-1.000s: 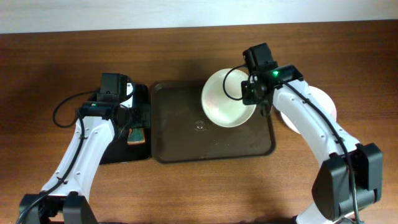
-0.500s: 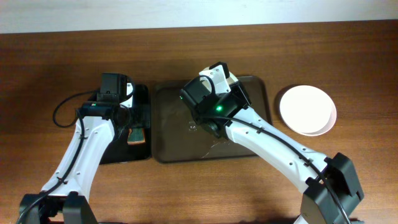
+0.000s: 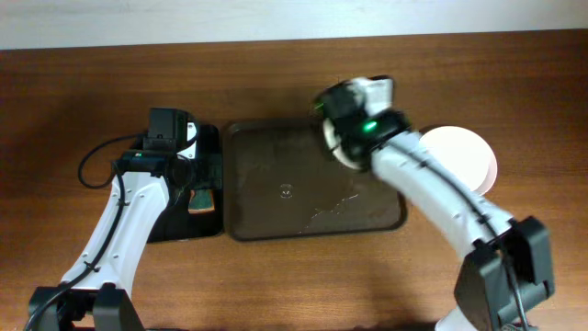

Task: Clean dirty plates on tray and stack at the side
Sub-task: 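Carry the last plate with right gripper onto the right stack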

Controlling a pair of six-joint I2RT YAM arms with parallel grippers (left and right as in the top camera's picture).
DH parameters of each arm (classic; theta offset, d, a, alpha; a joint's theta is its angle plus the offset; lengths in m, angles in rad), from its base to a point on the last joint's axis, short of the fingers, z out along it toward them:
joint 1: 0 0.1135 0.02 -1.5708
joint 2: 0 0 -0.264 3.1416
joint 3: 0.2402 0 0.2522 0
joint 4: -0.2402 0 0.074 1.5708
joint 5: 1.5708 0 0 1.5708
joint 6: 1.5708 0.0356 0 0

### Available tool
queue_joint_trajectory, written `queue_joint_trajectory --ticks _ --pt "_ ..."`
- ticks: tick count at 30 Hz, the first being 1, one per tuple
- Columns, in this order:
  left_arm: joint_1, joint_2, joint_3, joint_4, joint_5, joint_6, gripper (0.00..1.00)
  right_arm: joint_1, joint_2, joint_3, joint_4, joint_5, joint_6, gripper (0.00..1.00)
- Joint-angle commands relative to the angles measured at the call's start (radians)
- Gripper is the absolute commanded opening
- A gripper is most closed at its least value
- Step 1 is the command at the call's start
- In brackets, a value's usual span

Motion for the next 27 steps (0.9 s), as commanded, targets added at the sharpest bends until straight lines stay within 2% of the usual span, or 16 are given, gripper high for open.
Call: queue_joint_trajectory --ticks 1,6,10,13,20,21,24,25,26,27 --pt "0.006 -0.008 0.005 0.006 0.006 -0.001 0.99 -0.171 -0.032 0.016 -0.013 -0.244 0.051 0.04" --pt "0.006 -0.008 0.005 0.006 -0.001 -0.001 0.99 -0.552 -0.031 0.016 -0.039 -0.602 0.041 0.04" --pt "0.006 -0.008 0.005 0.006 0.0 -0.002 0.99 -0.734 -0.013 0.013 -0.087 -0.68 -0.001 0.04" --pt "0.006 -0.008 0.005 0.006 0.0 -0.002 0.99 -0.789 0.014 0.002 -0.11 -0.68 -0.064 0.04" --pt "0.006 -0.008 0.005 0.005 0.0 -0.002 0.99 -0.809 0.023 -0.06 -0.115 -0.634 -0.063 0.04" --pt "0.006 -0.008 0.005 0.005 0.0 -0.002 0.99 -0.809 0.023 -0.06 -0.117 -0.631 -0.063 0.1" --pt "0.006 -0.008 0.005 0.005 0.0 -0.002 0.99 -0.809 0.023 -0.06 -0.121 -0.632 -0.063 0.79" --pt "0.006 -0.008 0.005 0.005 0.0 -0.002 0.99 -0.809 0.023 -0.06 -0.122 -0.632 -0.063 0.9" --pt "0.006 -0.008 0.005 0.005 0.0 -0.002 1.0 -0.808 0.023 -0.06 -0.123 -0.641 -0.063 0.92" --pt "0.006 -0.008 0.005 0.005 0.0 -0.002 0.99 -0.807 0.023 -0.06 -0.125 -0.691 -0.065 1.0"
